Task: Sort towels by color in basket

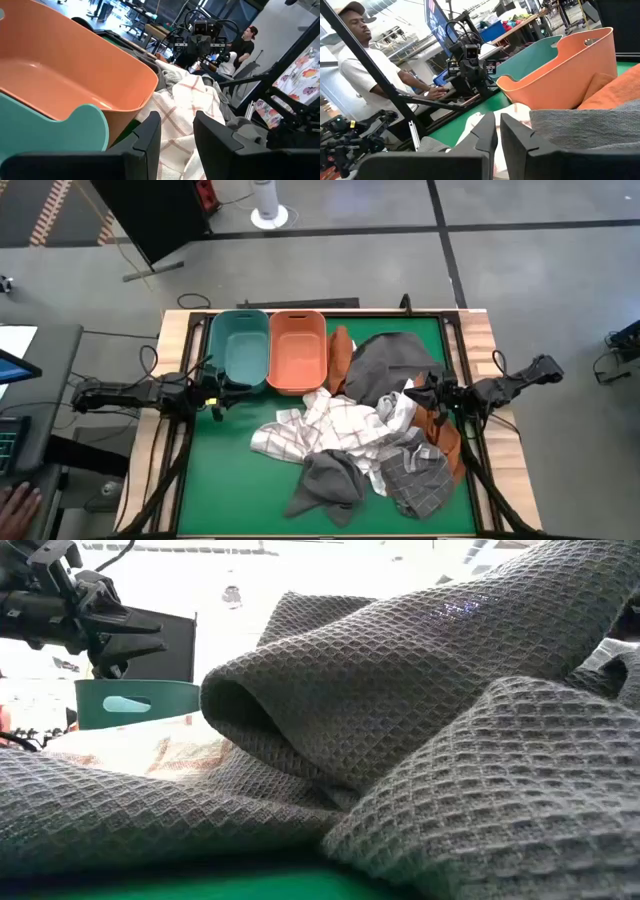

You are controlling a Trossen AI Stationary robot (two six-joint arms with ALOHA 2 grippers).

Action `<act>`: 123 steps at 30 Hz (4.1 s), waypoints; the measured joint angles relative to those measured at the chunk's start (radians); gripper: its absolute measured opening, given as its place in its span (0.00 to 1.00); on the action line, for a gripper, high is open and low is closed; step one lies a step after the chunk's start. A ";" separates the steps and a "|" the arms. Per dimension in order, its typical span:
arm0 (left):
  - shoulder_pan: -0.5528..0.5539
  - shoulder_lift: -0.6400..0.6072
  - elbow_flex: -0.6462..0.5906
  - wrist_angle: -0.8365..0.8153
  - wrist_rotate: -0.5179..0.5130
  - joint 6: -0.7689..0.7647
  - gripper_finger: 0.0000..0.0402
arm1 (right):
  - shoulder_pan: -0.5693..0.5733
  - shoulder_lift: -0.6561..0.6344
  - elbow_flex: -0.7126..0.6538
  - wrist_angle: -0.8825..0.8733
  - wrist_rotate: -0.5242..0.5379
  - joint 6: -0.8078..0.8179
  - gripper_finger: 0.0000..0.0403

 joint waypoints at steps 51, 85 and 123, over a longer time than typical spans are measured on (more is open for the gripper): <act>0.000 0.000 0.000 0.000 0.000 0.000 0.27 | 0.000 0.000 0.000 0.000 0.000 0.000 0.14; 0.000 0.000 0.000 0.000 0.000 0.000 0.27 | 0.000 0.000 0.000 0.000 0.000 0.000 0.14; 0.000 0.000 -0.003 0.032 -0.009 -0.613 0.27 | -0.023 0.000 0.000 0.140 0.002 0.024 0.14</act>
